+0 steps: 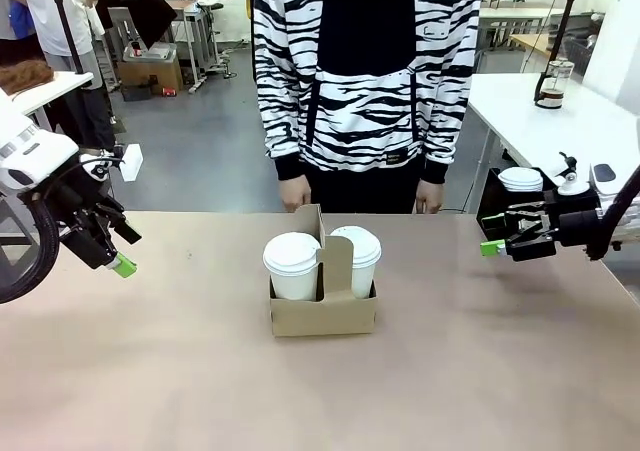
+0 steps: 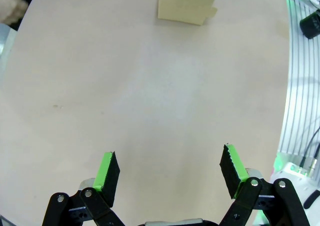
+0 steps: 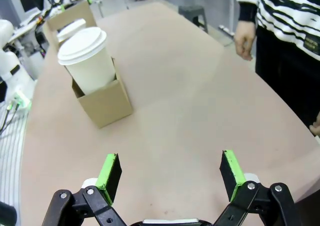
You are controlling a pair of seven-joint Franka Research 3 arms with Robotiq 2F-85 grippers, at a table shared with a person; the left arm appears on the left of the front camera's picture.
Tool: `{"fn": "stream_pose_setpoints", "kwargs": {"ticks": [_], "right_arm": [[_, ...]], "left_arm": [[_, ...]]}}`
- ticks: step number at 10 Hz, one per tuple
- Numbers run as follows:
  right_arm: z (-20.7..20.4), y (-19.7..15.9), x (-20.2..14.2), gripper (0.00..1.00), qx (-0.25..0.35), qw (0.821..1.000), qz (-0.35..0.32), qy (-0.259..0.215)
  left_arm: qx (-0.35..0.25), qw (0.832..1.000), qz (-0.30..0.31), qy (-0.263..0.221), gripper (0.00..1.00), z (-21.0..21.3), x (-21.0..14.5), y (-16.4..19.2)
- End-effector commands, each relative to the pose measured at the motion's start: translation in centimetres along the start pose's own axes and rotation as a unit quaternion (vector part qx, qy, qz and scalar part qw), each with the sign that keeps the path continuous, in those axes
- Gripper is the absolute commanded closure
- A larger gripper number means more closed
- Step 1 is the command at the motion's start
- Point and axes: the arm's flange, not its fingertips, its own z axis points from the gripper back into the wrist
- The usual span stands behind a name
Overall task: Pour a drink into a cup and package it in a carrier.
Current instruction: Insert the held 600 ml Paper Cup into the Cup Carrier.
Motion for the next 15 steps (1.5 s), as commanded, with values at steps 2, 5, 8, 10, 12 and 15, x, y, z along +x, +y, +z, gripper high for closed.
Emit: {"fn": "stream_pose_setpoints", "kwargs": {"ticks": [2,5,8,10,12,15], "right_arm": [[0.08,-0.26,0.07,0.00,0.003,1.000,0.000,-0.005],[0.08,-0.26,0.07,0.00,0.003,1.000,0.000,-0.005],[0.08,-0.26,0.07,0.00,0.003,1.000,0.000,-0.005],[0.08,-0.26,0.07,0.00,0.003,1.000,0.000,-0.005],[0.08,-0.26,0.07,0.00,0.003,1.000,0.000,-0.005],[0.08,-0.26,0.07,0.00,0.003,1.000,0.000,-0.005]], "left_arm": [[-0.002,1.000,-0.003,-0.009,0.00,0.02,0.03,0.00],[-0.002,1.000,-0.003,-0.009,0.00,0.02,0.03,0.00],[-0.002,1.000,-0.003,-0.009,0.00,0.02,0.03,0.00],[-0.002,1.000,-0.003,-0.009,0.00,0.02,0.03,0.00],[-0.002,1.000,-0.003,-0.009,0.00,0.02,0.03,0.00],[-0.002,1.000,-0.003,-0.009,0.00,0.02,0.03,0.00]]}}
